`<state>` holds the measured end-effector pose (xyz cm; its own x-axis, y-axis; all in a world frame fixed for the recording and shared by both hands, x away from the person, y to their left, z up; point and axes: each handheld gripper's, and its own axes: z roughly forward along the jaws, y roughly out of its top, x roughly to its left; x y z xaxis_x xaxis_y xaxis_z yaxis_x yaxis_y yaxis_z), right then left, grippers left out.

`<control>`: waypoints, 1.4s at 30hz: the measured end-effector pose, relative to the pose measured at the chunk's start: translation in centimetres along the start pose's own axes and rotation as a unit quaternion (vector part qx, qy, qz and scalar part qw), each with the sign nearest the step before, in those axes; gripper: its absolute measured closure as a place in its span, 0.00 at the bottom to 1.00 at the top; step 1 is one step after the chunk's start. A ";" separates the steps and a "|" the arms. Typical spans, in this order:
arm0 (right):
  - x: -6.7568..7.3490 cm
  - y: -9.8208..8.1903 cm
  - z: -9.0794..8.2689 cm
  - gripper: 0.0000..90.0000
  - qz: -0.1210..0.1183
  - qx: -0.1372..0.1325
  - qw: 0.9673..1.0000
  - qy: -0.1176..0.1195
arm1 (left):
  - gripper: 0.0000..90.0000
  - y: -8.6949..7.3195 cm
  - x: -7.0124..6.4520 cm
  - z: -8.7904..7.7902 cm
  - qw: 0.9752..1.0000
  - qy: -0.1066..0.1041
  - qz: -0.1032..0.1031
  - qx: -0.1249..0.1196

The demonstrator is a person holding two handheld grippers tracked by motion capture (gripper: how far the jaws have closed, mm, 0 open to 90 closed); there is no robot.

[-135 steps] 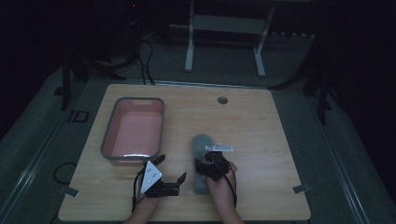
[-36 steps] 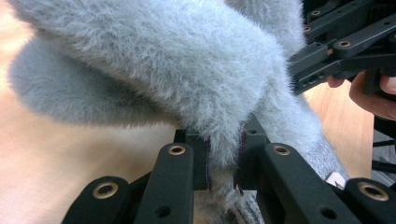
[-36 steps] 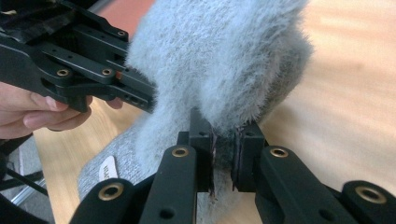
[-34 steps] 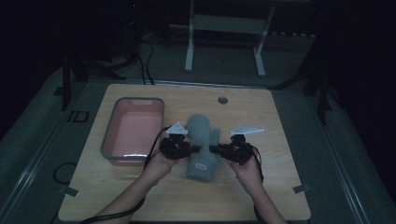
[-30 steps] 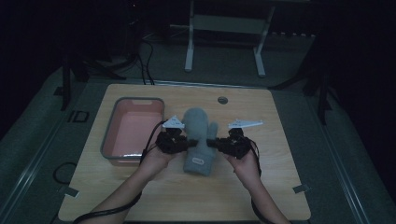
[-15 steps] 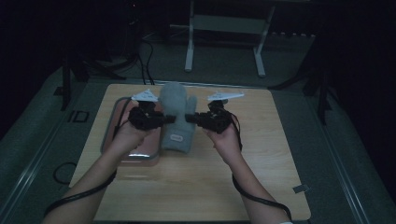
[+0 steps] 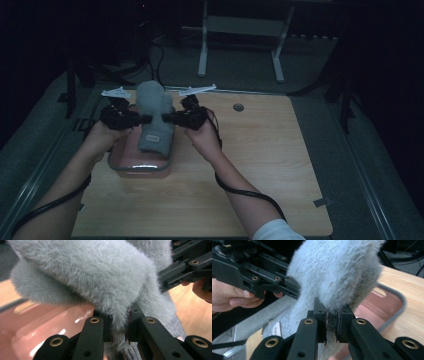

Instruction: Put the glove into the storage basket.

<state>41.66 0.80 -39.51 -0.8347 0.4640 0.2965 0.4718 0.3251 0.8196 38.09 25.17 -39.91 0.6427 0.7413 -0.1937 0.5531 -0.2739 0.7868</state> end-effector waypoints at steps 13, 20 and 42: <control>-2.3 -3.8 7.4 0.91 0.039 0.088 0.995 -0.025 | 0.89 -4.9 3.5 4.9 0.994 0.024 -0.059 0.088; -2.7 -4.7 9.9 0.91 0.047 0.141 0.987 -0.053 | 0.89 -5.6 4.3 6.9 0.984 0.040 -0.082 0.150; -2.9 -3.0 7.2 0.45 0.010 0.118 0.990 -0.077 | 0.43 -5.5 4.0 9.3 0.965 0.161 -0.063 0.200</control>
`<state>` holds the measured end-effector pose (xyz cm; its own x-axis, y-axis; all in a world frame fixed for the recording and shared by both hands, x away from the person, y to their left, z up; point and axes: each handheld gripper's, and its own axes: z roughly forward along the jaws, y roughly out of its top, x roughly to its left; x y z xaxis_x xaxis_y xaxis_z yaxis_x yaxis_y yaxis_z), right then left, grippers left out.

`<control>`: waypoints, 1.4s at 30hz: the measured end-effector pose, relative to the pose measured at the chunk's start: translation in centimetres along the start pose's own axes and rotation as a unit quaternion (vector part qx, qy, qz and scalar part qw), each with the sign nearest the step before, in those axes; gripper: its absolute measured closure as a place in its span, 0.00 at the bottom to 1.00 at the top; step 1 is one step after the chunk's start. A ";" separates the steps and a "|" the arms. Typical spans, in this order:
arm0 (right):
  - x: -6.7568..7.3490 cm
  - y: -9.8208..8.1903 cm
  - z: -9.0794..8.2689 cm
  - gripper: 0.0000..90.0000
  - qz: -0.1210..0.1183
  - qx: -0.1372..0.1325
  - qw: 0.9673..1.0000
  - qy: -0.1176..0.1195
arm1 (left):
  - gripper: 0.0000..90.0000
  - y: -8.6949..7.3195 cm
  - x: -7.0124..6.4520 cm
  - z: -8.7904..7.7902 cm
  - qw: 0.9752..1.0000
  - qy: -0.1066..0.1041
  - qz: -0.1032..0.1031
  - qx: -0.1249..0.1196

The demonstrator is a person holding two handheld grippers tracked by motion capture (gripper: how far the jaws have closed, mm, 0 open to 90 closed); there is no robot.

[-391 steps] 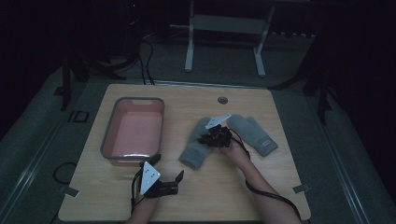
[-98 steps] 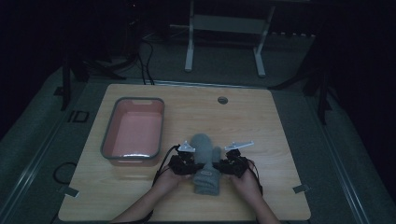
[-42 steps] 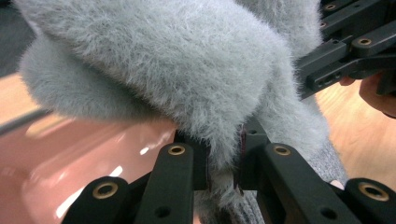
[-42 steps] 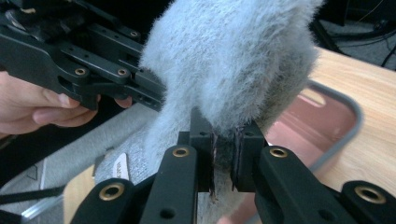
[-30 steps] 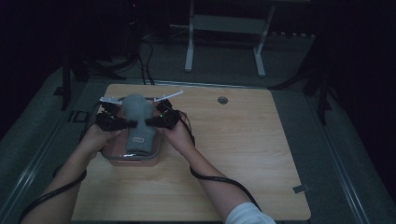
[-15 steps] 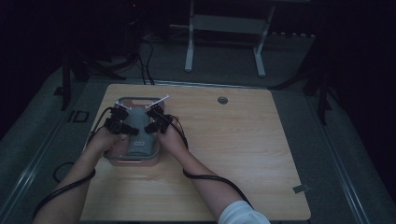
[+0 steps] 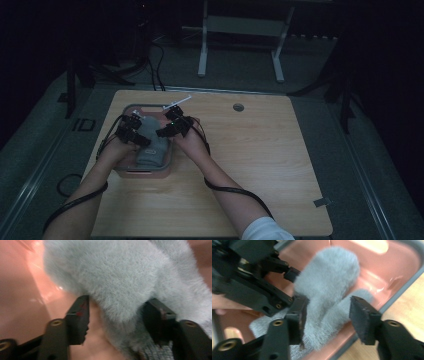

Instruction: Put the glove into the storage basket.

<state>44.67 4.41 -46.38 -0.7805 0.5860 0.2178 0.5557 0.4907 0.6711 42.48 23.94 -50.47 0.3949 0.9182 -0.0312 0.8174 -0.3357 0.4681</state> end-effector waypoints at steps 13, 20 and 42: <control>-1.2 -1.9 -5.1 0.19 -0.032 -0.021 0.999 0.039 | 0.16 -1.5 -1.3 -5.0 0.988 -0.009 0.015 -0.156; -1.7 -3.6 -6.9 0.17 -0.076 -0.025 0.996 0.026 | 0.16 -2.0 -4.9 -6.8 0.979 -0.051 0.052 -0.190; -4.1 -11.5 -12.0 0.17 -0.111 -0.033 0.993 0.018 | 0.16 -3.9 -14.9 -7.2 0.954 -0.147 0.150 -0.214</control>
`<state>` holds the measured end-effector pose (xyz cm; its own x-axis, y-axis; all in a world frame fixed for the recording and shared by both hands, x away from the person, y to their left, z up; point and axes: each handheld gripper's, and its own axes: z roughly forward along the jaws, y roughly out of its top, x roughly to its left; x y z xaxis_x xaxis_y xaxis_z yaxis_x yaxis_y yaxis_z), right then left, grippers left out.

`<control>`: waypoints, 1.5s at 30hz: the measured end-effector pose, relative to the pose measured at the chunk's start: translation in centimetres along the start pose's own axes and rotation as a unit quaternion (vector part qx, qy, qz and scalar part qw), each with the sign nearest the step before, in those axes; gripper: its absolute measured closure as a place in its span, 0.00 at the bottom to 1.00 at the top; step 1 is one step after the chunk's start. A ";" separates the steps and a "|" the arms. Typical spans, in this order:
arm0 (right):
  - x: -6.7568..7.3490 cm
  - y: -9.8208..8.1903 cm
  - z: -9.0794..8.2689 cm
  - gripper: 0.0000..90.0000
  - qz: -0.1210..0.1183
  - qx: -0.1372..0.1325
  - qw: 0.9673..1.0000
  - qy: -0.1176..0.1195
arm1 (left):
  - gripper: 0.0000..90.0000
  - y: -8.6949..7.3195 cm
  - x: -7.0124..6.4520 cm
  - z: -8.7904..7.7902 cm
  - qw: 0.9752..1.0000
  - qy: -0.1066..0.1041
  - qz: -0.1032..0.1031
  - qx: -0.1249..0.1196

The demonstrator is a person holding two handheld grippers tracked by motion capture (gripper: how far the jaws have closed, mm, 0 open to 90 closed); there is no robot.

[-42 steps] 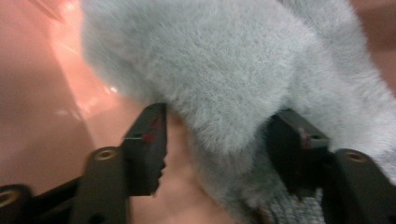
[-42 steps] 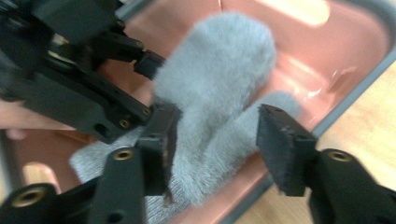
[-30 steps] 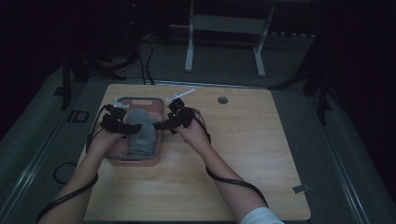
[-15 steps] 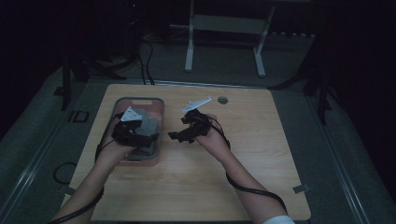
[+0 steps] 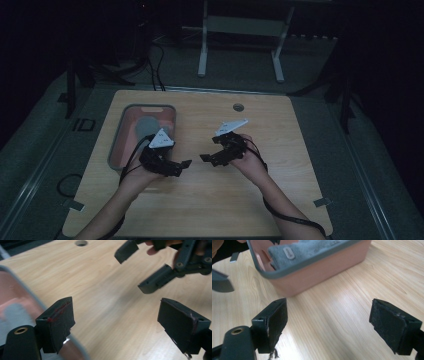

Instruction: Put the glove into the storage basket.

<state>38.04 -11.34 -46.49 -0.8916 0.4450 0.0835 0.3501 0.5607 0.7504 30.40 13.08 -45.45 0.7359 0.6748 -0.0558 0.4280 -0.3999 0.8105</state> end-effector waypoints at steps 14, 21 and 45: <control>-0.6 -4.9 -1.9 0.17 0.002 0.012 1.000 -0.007 | 0.16 -1.2 -3.2 2.6 0.999 -0.045 0.021 0.004; -1.2 -8.1 -2.6 0.17 0.011 0.016 1.000 -0.006 | 0.16 -2.7 -5.0 4.6 0.997 -0.074 0.024 0.007; -1.4 -16.4 -5.2 0.16 0.048 0.016 0.998 -0.038 | 0.16 -7.1 -7.7 8.4 0.992 -0.105 0.053 0.035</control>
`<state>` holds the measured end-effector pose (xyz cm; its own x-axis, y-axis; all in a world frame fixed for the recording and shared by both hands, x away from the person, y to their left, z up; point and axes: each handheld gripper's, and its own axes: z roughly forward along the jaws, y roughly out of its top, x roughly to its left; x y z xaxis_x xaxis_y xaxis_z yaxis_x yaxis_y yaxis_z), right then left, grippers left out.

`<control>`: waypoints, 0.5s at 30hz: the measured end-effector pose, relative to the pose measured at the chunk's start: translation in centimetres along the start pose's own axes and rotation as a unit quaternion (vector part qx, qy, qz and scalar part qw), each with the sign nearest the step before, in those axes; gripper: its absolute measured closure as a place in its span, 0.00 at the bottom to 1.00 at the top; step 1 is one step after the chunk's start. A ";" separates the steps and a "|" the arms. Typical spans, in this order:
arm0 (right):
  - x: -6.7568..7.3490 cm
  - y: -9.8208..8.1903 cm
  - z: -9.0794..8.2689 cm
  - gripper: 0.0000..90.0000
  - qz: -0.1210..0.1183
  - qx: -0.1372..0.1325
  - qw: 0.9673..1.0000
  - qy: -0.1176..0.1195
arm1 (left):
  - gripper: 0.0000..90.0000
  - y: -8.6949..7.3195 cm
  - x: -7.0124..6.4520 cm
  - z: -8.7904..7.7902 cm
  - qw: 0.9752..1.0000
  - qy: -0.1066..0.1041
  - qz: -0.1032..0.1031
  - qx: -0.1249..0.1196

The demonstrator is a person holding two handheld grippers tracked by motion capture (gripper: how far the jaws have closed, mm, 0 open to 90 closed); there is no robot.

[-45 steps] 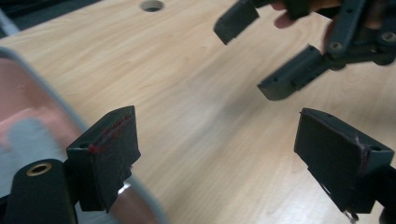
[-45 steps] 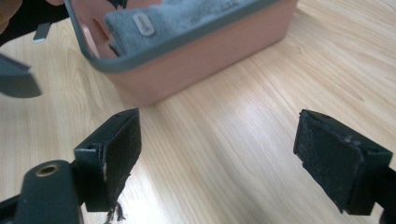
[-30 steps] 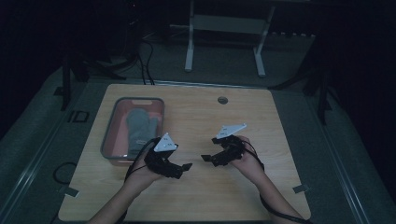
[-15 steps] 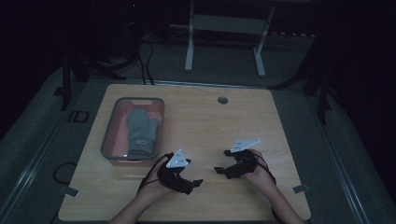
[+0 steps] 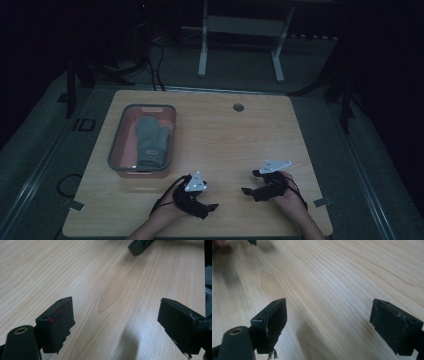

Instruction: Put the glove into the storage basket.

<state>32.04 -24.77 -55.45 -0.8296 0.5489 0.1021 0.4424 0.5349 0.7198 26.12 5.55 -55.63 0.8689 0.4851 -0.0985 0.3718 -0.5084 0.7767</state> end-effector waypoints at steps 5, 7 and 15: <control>-0.2 -1.3 -1.0 0.16 0.011 -0.010 1.000 -0.007 | 0.16 -0.4 0.1 0.0 1.000 0.010 0.003 0.001; -0.3 -1.9 -1.5 0.16 0.013 -0.009 1.000 -0.015 | 0.16 -0.5 0.1 0.0 1.000 0.010 0.002 -0.002; -1.2 -3.2 -2.8 0.16 0.035 -0.041 0.998 -0.027 | 0.16 -0.8 -0.2 -0.2 1.000 0.020 0.007 -0.021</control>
<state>30.60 -28.94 -55.98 -0.7769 0.6184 0.1184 0.4675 0.4406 0.7664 25.58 6.07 -56.13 0.8595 0.5073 -0.0630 0.3452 -0.4851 0.8034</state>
